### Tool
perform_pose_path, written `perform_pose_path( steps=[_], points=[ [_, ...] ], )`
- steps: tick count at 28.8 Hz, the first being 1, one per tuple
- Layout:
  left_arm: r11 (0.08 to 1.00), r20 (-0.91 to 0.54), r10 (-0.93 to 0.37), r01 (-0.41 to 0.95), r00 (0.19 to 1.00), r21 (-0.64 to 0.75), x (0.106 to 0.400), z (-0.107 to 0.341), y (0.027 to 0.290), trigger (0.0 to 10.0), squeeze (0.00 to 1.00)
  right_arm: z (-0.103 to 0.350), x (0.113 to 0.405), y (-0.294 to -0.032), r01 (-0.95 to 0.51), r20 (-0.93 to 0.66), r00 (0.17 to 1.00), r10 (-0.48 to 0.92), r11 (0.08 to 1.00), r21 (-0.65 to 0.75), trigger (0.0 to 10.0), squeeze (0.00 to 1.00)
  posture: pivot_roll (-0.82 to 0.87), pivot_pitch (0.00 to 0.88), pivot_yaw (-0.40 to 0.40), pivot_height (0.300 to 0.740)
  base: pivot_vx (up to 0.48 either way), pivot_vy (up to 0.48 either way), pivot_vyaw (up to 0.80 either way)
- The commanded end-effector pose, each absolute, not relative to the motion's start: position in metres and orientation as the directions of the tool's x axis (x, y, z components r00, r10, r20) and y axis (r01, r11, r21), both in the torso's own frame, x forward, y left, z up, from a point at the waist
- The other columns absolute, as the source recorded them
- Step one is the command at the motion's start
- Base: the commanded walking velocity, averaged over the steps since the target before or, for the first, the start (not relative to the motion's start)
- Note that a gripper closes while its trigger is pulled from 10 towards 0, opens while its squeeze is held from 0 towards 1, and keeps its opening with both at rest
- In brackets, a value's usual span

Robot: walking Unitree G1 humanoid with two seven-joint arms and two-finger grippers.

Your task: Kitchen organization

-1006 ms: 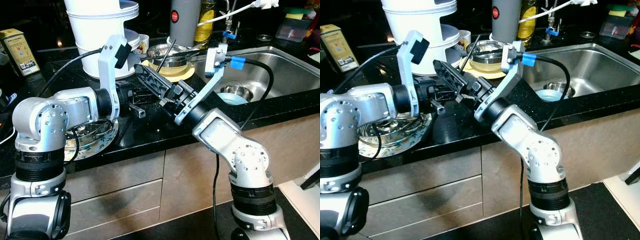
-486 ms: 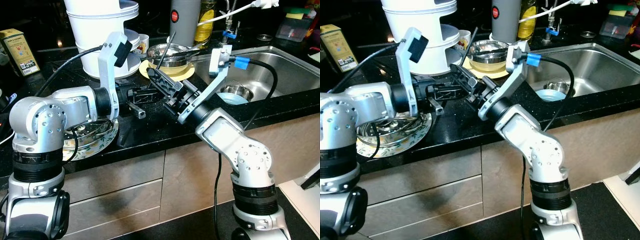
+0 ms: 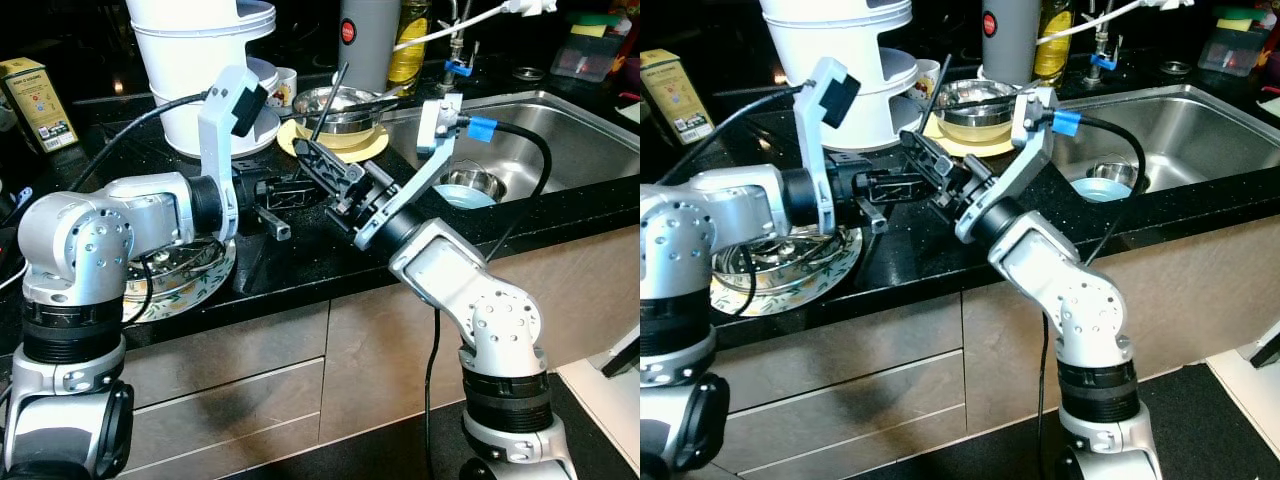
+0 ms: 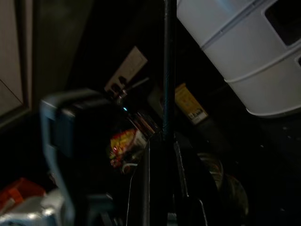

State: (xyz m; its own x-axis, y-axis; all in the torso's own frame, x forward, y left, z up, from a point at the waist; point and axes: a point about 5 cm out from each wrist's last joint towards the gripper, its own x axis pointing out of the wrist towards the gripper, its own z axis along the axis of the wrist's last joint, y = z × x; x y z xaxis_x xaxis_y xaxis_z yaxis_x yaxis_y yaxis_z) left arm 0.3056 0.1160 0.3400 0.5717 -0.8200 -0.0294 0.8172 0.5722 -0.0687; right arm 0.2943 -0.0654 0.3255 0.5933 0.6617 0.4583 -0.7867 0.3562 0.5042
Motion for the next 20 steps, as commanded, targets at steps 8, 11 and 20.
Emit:
perform_pose_path(
  steps=[8,11,20],
  points=[
    [0.606,0.001,-0.794,0.790,0.608,-0.089,0.311,0.342,0.121,10.0,0.00,0.342,0.293,-0.076,-0.800,0.547,0.586,0.597,0.322,0.506,0.0,0.00,-0.05,0.116,0.035,0.740,0.000,0.000,0.00],
    [0.585,0.072,-0.801,0.803,0.594,-0.112,0.310,0.349,0.122,10.0,0.00,0.344,0.294,-0.080,-0.798,0.557,0.591,0.584,0.322,0.509,0.0,0.00,-0.05,0.116,0.035,0.740,0.000,0.000,0.00],
    [0.596,0.377,-0.697,0.785,0.610,-0.168,0.313,0.383,0.142,10.0,0.00,0.338,0.287,-0.096,-0.829,0.504,0.556,0.660,0.401,0.389,0.0,0.00,-0.05,0.104,0.032,0.740,0.000,0.000,0.00]
  ],
)
